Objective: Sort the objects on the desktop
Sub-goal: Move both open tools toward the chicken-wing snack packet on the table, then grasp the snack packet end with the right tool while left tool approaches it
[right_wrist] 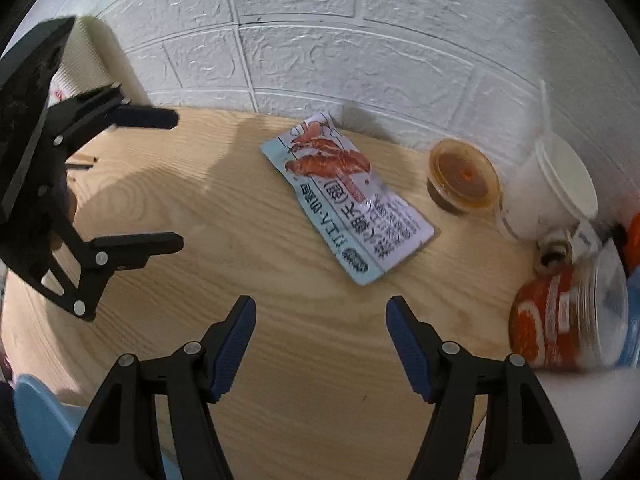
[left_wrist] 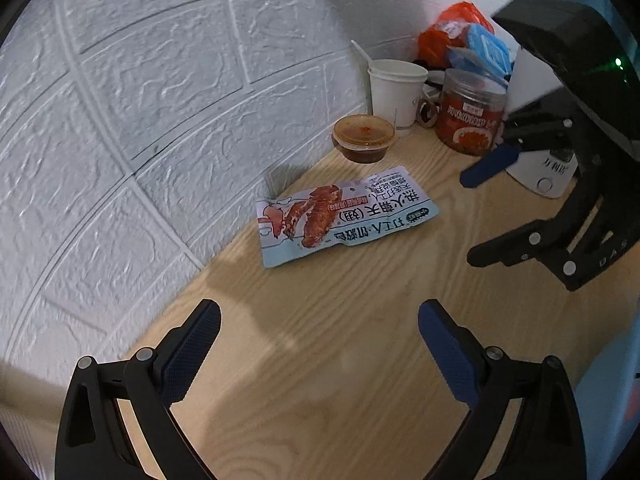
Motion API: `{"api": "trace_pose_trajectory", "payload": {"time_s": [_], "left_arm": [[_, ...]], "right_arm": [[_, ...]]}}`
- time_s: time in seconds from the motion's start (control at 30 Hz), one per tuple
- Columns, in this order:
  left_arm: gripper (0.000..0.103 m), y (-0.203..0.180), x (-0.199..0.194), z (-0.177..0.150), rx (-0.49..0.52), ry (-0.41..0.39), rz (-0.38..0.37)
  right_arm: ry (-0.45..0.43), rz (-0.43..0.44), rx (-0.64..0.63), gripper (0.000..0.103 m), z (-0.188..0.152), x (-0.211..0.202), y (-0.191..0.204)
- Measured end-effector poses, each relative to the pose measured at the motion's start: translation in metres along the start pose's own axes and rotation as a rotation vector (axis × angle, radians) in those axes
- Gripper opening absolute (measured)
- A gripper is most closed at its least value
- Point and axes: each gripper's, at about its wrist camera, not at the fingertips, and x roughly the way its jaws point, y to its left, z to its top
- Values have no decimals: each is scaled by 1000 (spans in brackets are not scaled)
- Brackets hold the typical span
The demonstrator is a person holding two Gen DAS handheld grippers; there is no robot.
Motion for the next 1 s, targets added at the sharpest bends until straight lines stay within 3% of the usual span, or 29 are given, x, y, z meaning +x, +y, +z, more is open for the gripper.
{"api": "trace_pose_trajectory", "payload": {"time_s": [0.27,0.43,0.77,1.0], "left_arm": [[100,3,27,6,70,-3,7],[100,15,42,6,42,22,-3],[100,13,53,11,66,21,-15],[100,14,51,10,90,25,-15]], "right_arm": [[-32,12,-38,69,13,22,-12],[-29,10,-52,69,19,36,-21],[-57,11,-50,70,27,54,-34],[-91,7,-130,70,37,56,-25]]}}
